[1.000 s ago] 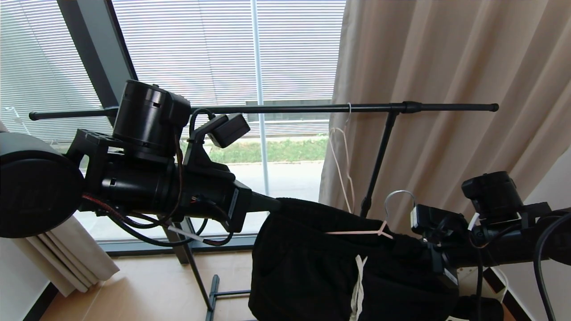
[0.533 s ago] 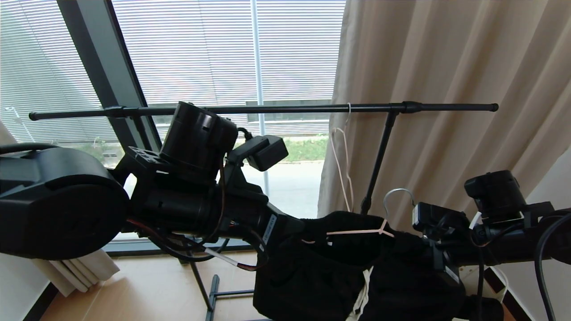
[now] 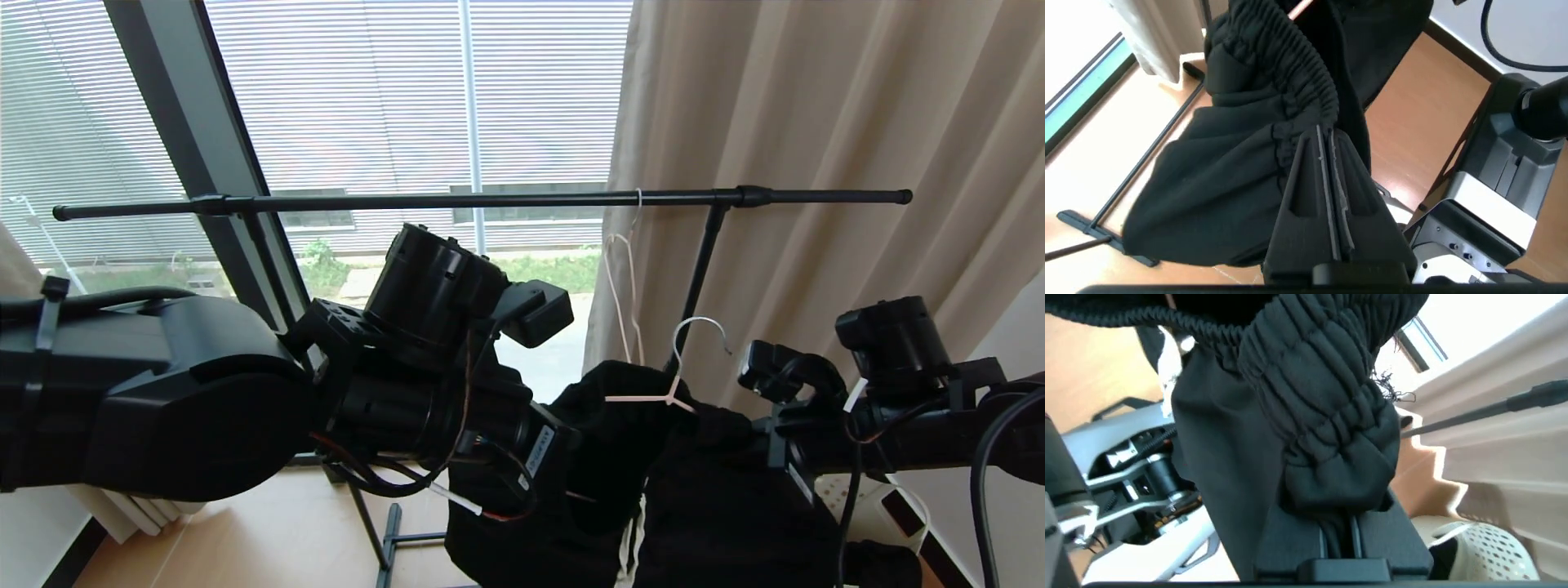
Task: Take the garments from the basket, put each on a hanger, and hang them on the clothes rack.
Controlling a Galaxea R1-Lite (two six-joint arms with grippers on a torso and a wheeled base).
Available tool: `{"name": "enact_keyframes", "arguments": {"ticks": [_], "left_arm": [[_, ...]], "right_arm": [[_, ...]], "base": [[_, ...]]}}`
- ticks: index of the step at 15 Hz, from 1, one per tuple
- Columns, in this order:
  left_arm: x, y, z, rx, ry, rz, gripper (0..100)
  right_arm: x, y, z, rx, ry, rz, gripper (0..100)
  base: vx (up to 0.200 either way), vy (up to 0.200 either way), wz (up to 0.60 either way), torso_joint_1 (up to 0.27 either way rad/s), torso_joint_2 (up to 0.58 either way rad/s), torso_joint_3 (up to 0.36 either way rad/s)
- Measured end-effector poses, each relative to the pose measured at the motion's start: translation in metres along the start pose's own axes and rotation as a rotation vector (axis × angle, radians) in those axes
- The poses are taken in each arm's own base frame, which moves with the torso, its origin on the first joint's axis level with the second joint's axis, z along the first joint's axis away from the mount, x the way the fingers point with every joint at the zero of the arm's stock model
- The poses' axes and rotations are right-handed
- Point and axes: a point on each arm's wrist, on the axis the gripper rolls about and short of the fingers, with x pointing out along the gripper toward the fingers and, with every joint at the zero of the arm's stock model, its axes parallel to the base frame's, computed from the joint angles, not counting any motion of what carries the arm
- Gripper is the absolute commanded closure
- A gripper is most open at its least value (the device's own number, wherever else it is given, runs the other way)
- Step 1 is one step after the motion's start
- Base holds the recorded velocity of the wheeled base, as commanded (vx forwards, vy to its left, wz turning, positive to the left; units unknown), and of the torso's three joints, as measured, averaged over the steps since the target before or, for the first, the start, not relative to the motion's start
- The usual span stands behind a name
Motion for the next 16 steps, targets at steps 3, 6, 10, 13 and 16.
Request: {"name": "enact_keyframes", "arguments": {"ticks": [3,6,10,13,16], "left_arm": [[0.009,-0.001,0.002,0.006,0.008,0.044,100],[0.017,-0.002,0.003,0.010,0.014,0.088,100],[0.022,-0.003,0.002,0.016,0.024,0.084,100],[0.026,-0.006,-0.001,0.024,0.040,0.076,100],[0.032,-0.006,-0.003,0.024,0.057,0.076,100]], "right_arm": [[0.001,0.004,0.003,-0.048,-0.094,0.006,100],[0.002,0.006,0.002,-0.098,-0.178,-0.003,100],[0.003,0.013,-0.001,-0.093,-0.212,-0.004,100],[0.004,0.015,0.002,-0.082,-0.239,-0.004,100],[0.005,0.019,0.003,-0.078,-0.266,-0.004,100]], "base": [[0.000,0.000,0.00,0.000,0.00,0.000],[0.000,0.000,0.00,0.000,0.00,0.000],[0.000,0.000,0.00,0.000,0.00,0.000],[0.000,0.000,0.00,0.000,0.00,0.000],[0.000,0.000,0.00,0.000,0.00,0.000]]}}
